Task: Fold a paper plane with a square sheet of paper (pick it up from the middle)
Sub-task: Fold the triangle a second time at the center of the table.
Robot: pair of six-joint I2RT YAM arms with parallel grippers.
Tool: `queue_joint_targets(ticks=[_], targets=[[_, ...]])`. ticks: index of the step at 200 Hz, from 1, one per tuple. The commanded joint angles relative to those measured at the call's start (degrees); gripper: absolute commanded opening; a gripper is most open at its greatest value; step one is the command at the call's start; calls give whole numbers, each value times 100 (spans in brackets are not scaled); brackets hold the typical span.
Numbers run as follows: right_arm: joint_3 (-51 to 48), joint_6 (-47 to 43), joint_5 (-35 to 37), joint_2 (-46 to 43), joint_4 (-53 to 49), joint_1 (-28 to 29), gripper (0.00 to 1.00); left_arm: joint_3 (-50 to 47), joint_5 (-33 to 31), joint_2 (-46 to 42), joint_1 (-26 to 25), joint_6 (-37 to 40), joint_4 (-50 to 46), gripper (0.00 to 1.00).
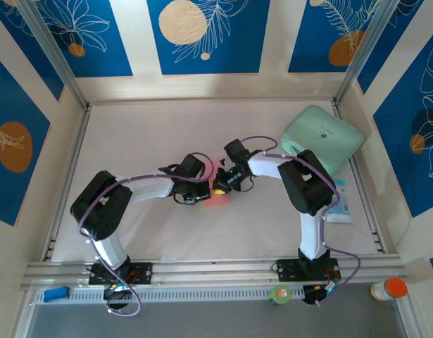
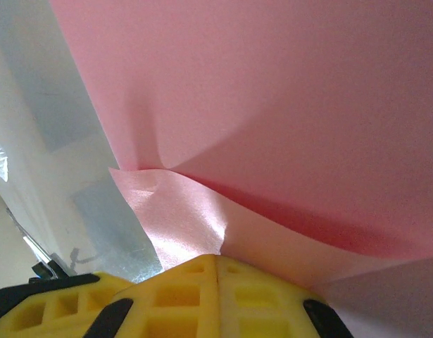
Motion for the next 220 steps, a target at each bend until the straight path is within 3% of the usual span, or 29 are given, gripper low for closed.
queue_joint_targets(ticks=[1, 75, 169, 220], targets=[[-170, 9, 561, 287, -209, -101, 0, 68, -267, 99, -33, -111, 13, 2], [48, -281, 151, -309, 27, -128, 0, -6, -315, 232, -40, -169, -290, 0], [-71, -343, 258, -25, 106, 194, 0, -12, -347, 262, -49, -213, -552, 0], [-134, -559, 456, 131, 349, -213, 0, -186, -536, 198, -44, -232, -1000, 0]])
